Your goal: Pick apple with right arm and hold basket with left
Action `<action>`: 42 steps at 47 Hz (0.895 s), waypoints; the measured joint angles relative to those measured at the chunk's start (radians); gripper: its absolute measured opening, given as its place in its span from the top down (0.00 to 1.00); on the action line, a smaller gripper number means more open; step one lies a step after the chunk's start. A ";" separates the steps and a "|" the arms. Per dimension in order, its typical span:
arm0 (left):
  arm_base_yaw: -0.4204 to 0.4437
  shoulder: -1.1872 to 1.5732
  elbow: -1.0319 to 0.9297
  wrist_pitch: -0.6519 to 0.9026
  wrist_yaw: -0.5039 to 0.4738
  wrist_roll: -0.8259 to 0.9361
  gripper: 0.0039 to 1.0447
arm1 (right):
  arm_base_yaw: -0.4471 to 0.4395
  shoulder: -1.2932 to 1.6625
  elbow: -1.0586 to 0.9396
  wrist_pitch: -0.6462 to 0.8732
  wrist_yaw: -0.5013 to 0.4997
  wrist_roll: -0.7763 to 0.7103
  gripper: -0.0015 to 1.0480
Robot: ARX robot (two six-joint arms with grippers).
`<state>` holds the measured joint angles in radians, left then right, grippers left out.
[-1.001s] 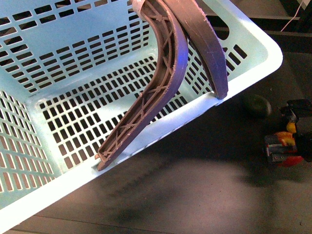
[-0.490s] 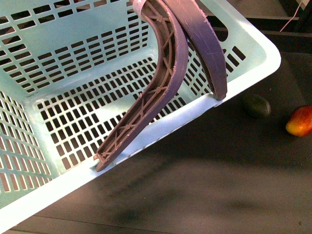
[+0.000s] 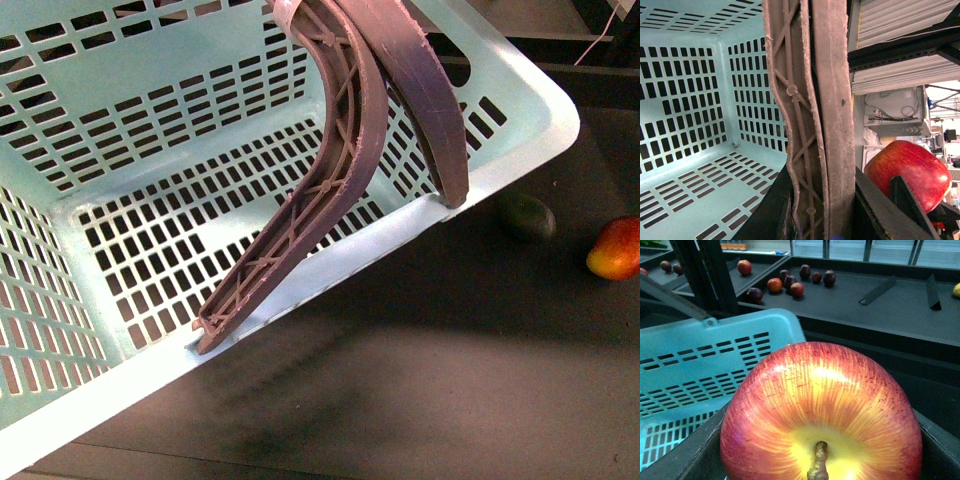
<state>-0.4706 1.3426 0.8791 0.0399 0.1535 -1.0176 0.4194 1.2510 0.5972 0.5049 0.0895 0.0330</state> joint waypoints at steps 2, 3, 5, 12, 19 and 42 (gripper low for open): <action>0.000 0.000 0.000 0.000 0.000 0.000 0.80 | 0.026 0.016 0.000 0.014 0.011 0.000 0.22; 0.000 0.000 0.000 0.000 0.000 0.000 0.80 | 0.034 0.022 0.000 0.019 0.013 0.002 0.22; 0.000 0.000 0.000 0.000 -0.001 0.000 0.80 | 0.062 0.047 0.000 0.036 0.013 0.006 0.22; 0.000 0.000 0.000 0.000 -0.004 0.001 0.80 | 0.131 0.138 0.000 0.067 0.047 0.003 0.22; 0.000 0.000 0.000 0.000 -0.009 0.014 0.80 | 0.146 0.182 0.002 0.079 0.069 0.007 0.22; 0.001 0.000 -0.007 -0.001 -0.010 0.021 0.80 | 0.131 0.201 0.009 0.091 0.097 0.040 0.08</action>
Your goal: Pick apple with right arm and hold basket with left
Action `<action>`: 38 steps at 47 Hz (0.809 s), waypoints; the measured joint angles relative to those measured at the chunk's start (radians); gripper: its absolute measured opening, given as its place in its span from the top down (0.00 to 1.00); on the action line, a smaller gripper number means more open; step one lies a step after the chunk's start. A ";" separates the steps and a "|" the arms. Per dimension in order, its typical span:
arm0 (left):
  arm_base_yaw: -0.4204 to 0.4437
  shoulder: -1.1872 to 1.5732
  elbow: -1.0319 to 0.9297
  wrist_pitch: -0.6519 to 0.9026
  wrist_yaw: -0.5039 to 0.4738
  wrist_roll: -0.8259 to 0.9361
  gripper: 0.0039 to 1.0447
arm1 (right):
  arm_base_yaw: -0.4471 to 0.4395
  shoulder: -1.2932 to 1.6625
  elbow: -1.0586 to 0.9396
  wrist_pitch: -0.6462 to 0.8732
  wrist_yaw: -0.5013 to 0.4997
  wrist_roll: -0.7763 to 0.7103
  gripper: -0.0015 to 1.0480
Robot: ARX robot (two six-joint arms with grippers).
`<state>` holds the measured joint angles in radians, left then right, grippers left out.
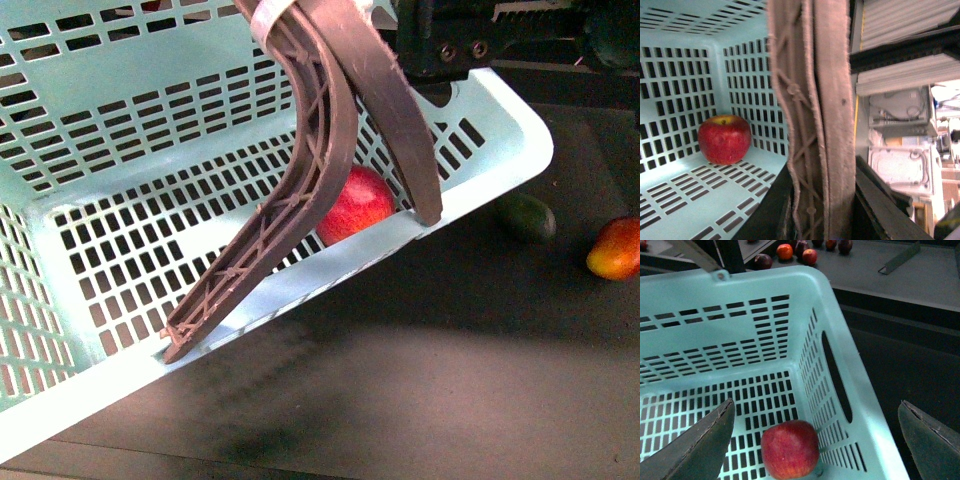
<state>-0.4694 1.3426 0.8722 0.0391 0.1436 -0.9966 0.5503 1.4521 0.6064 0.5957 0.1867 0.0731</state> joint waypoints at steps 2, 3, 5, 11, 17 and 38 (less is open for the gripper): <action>0.000 0.000 0.000 0.000 -0.001 -0.008 0.80 | -0.013 -0.008 0.000 0.000 0.006 0.007 0.08; 0.000 0.000 0.000 0.000 -0.003 -0.007 0.80 | -0.019 -0.013 0.000 0.000 0.009 0.009 0.08; 0.000 0.000 0.000 0.000 0.001 -0.008 0.80 | -0.037 -0.028 0.000 0.000 0.014 0.018 0.08; 0.000 0.000 0.000 0.000 0.003 -0.011 0.80 | -0.118 -0.094 0.000 -0.010 0.051 0.026 0.08; 0.000 0.000 0.000 0.000 0.005 -0.012 0.80 | -0.209 -0.198 -0.029 -0.032 0.067 0.009 0.08; -0.001 0.000 0.000 0.000 0.008 -0.015 0.80 | -0.438 -0.553 -0.305 -0.014 -0.079 -0.066 0.57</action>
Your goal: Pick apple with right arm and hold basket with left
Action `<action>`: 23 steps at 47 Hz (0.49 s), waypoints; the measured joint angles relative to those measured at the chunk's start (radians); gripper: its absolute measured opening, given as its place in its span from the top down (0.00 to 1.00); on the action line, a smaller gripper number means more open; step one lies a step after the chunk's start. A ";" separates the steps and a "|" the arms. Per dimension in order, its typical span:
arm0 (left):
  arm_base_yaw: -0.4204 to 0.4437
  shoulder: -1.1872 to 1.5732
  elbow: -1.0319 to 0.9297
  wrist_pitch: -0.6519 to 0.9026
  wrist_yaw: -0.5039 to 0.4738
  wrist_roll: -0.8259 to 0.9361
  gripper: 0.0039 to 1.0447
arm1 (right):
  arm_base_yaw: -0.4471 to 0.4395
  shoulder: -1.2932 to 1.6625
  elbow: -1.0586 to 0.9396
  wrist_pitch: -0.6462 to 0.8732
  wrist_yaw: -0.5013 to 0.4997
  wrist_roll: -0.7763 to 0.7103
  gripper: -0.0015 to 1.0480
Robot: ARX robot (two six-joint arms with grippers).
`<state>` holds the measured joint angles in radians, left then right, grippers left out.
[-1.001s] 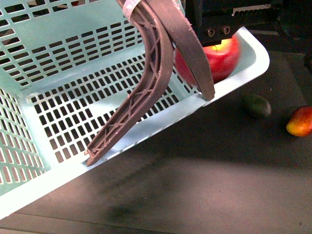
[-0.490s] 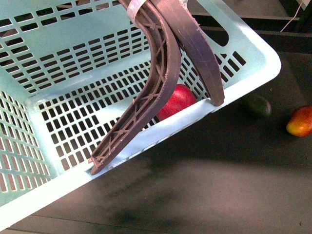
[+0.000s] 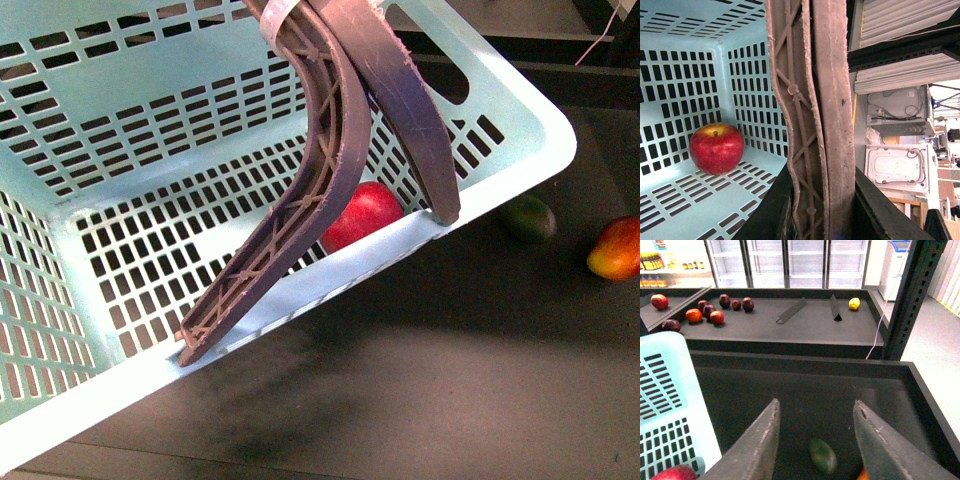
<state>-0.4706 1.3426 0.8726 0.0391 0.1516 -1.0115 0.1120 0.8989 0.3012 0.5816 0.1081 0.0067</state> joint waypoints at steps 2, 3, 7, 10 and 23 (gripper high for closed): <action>0.000 0.000 0.000 0.000 0.000 -0.002 0.80 | -0.005 -0.014 -0.019 0.002 -0.005 0.000 0.62; 0.000 0.000 0.000 0.000 0.000 -0.003 0.80 | -0.011 -0.030 -0.035 0.002 -0.010 0.000 0.67; 0.000 0.000 0.000 0.000 -0.003 -0.002 0.80 | -0.028 -0.089 -0.087 0.005 -0.028 0.000 0.86; 0.000 0.000 0.000 0.000 -0.005 -0.002 0.80 | -0.077 -0.125 -0.116 0.002 -0.095 -0.001 0.97; 0.000 0.000 0.000 0.000 -0.003 -0.002 0.80 | -0.109 -0.281 -0.211 -0.061 -0.106 -0.003 0.98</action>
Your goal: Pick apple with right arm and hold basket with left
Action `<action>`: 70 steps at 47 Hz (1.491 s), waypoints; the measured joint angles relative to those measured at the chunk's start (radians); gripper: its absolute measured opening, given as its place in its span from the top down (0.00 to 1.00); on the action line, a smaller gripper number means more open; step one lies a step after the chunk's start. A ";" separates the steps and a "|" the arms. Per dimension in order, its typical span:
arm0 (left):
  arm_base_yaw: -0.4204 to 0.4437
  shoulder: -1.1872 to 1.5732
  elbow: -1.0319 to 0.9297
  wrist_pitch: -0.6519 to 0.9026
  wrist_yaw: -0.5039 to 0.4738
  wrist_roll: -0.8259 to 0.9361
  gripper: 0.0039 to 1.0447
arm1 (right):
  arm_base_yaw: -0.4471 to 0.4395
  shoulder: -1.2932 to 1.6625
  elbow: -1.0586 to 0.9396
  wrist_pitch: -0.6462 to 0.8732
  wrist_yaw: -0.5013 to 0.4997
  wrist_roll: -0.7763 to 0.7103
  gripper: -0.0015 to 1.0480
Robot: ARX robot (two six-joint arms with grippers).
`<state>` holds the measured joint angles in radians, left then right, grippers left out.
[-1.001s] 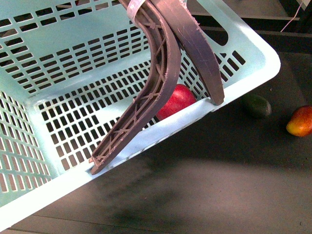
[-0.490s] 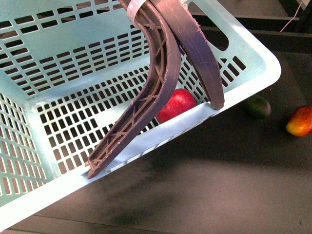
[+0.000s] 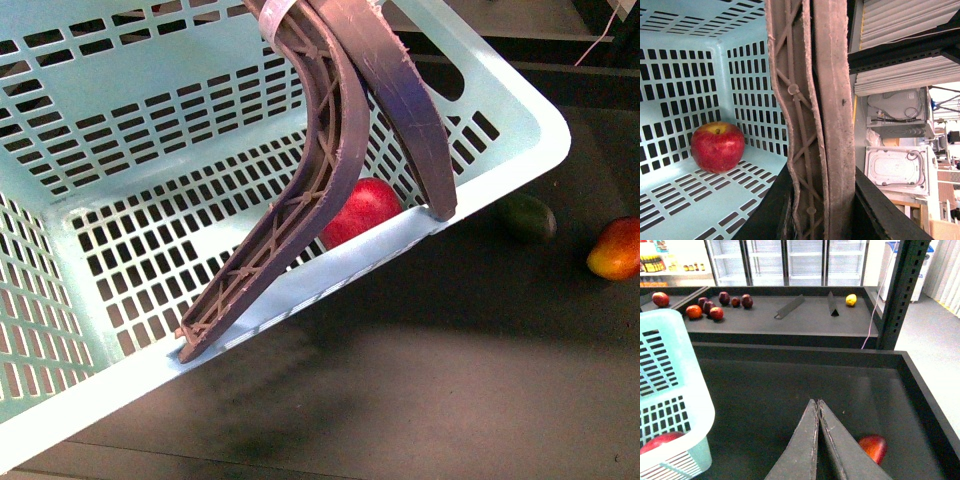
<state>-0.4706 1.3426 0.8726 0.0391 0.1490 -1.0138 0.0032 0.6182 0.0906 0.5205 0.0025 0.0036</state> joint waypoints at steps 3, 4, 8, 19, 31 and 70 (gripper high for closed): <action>0.000 0.000 0.000 0.000 0.000 0.000 0.80 | 0.000 -0.036 -0.013 -0.023 0.000 0.000 0.98; 0.000 0.000 0.000 0.000 0.000 0.000 0.80 | 0.000 -0.051 -0.018 -0.033 0.000 0.000 0.98; 0.000 0.000 0.000 0.000 0.001 0.000 0.80 | 0.000 -0.098 -0.033 -0.064 0.000 0.000 0.98; 0.000 0.000 0.000 0.000 0.000 0.000 0.80 | 0.000 -0.187 -0.073 -0.100 0.000 0.000 0.98; 0.000 0.000 0.000 0.000 0.000 0.000 0.80 | 0.000 -0.302 -0.074 -0.203 -0.001 0.000 0.98; 0.000 0.000 0.000 0.000 0.000 0.002 0.80 | 0.000 -0.612 -0.073 -0.519 -0.001 0.000 0.98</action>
<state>-0.4706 1.3426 0.8726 0.0391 0.1493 -1.0122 0.0032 0.0067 0.0174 0.0013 0.0017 0.0032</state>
